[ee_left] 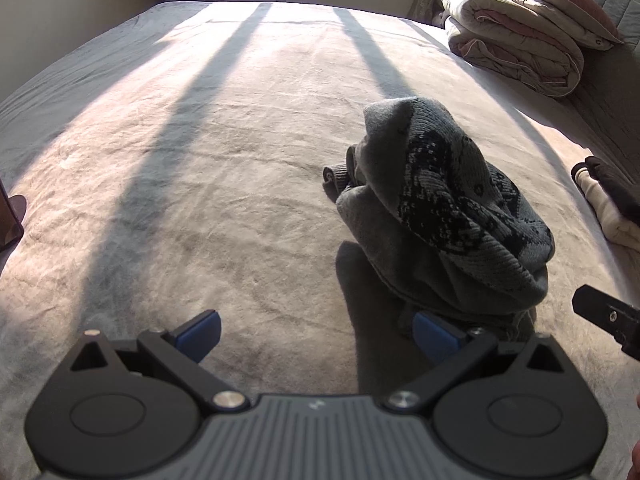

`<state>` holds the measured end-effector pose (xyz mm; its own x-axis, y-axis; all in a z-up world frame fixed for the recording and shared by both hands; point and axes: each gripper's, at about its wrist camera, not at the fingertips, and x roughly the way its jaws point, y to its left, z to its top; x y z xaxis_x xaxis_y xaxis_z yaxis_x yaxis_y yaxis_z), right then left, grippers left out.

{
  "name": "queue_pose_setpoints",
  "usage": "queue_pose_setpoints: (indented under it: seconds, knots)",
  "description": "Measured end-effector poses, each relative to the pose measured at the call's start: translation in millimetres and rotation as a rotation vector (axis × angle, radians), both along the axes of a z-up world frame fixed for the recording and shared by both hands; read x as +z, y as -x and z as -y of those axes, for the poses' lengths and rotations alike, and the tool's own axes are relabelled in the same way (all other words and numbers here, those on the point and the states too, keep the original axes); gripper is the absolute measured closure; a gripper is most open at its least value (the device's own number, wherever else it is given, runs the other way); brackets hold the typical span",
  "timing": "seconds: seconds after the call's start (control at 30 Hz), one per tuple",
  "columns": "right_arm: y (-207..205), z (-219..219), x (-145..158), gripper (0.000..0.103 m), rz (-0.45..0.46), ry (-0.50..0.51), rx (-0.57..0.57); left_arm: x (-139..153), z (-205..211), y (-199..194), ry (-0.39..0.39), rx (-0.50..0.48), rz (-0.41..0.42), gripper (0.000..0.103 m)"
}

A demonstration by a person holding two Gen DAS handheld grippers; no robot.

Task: Fold clothes
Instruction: 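Lower the right gripper onto the grey sweater and pinch its fabric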

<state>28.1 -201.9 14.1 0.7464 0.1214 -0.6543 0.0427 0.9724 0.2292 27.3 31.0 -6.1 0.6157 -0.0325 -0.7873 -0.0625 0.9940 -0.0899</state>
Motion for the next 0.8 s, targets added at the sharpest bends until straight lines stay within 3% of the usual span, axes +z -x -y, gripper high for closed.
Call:
queue_pose_setpoints:
  seconds: [0.13,0.33,0.7,0.8]
  knots:
    - [-6,1,1,0.0,0.023,-0.107,0.03,-4,-15,1,0.026,0.005,0.038,0.001]
    - [-25,-4,-4,0.0,-0.034,-0.218,0.068,-10,-38,2,0.055,0.017,0.083,0.001]
    - [-19,-55,5,0.001,0.203,-0.023,0.26,-32,-77,-10,0.091,0.06,0.016,0.001]
    - [-24,-66,-5,0.008,0.155,0.023,0.289,-38,-86,-11,0.106,0.085,0.009,0.001]
